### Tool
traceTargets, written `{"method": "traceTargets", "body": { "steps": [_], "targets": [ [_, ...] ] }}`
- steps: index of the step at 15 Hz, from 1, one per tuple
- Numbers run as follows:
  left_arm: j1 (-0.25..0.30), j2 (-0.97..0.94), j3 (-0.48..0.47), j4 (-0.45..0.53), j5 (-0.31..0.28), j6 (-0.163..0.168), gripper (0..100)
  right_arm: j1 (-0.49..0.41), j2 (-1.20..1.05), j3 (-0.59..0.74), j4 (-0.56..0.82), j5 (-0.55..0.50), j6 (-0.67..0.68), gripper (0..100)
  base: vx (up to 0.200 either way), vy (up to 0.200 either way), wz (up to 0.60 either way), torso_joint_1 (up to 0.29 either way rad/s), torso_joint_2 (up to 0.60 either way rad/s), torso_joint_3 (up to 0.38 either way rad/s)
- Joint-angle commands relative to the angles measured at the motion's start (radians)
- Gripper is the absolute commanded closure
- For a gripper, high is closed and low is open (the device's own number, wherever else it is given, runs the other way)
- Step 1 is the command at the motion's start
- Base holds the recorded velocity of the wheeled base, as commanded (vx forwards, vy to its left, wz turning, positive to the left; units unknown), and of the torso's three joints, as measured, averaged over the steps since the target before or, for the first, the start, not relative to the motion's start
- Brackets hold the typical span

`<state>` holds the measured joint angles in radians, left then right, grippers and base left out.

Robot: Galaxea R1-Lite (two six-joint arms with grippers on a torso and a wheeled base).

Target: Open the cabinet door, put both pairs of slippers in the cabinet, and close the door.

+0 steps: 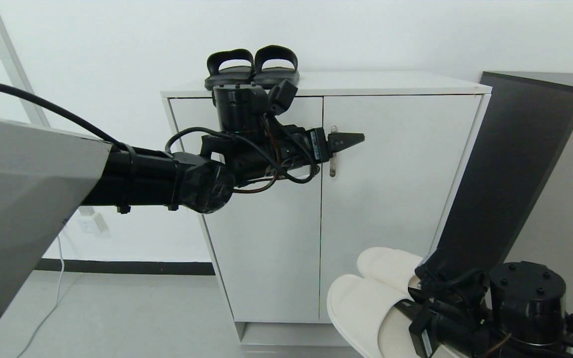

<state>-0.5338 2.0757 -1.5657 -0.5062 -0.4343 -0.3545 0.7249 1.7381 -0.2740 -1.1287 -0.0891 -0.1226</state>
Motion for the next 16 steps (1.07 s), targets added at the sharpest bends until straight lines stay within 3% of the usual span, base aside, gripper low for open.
{"method": "traceTargets", "body": {
  "steps": [1, 6, 7, 10, 13, 16],
  "targets": [
    [0.003, 0.037, -0.030, 0.003, 0.005, 0.000, 0, 0.001, 0.000, 0.001, 0.000, 0.000, 0.000, 100, 0.000, 0.000, 0.00, 0.000, 0.00, 0.000],
    [-0.002, 0.047, -0.048, 0.032, 0.005, 0.000, 0, -0.001, 0.000, 0.001, -0.002, 0.000, 0.000, 100, 0.000, 0.000, 0.00, 0.000, 0.00, 0.000],
    [-0.002, 0.047, -0.046, 0.031, 0.005, 0.000, 100, -0.001, 0.000, 0.003, -0.002, 0.000, 0.000, 100, 0.000, 0.000, 0.00, 0.000, 0.00, 0.000],
    [-0.002, 0.040, -0.037, 0.029, 0.005, 0.000, 100, 0.001, 0.000, 0.015, -0.002, 0.002, 0.000, 100, 0.000, 0.000, 0.00, 0.000, 0.00, 0.000],
    [-0.026, -0.043, 0.087, 0.014, 0.006, 0.026, 100, -0.002, -0.002, 0.042, 0.000, 0.060, 0.006, 100, 0.000, 0.000, 0.00, 0.000, 0.00, 0.000],
    [-0.061, -0.126, 0.217, -0.055, 0.006, 0.031, 100, -0.001, -0.009, 0.062, -0.005, 0.117, 0.012, 100, 0.000, 0.000, 0.00, 0.000, 0.00, 0.000]
  ]
}}
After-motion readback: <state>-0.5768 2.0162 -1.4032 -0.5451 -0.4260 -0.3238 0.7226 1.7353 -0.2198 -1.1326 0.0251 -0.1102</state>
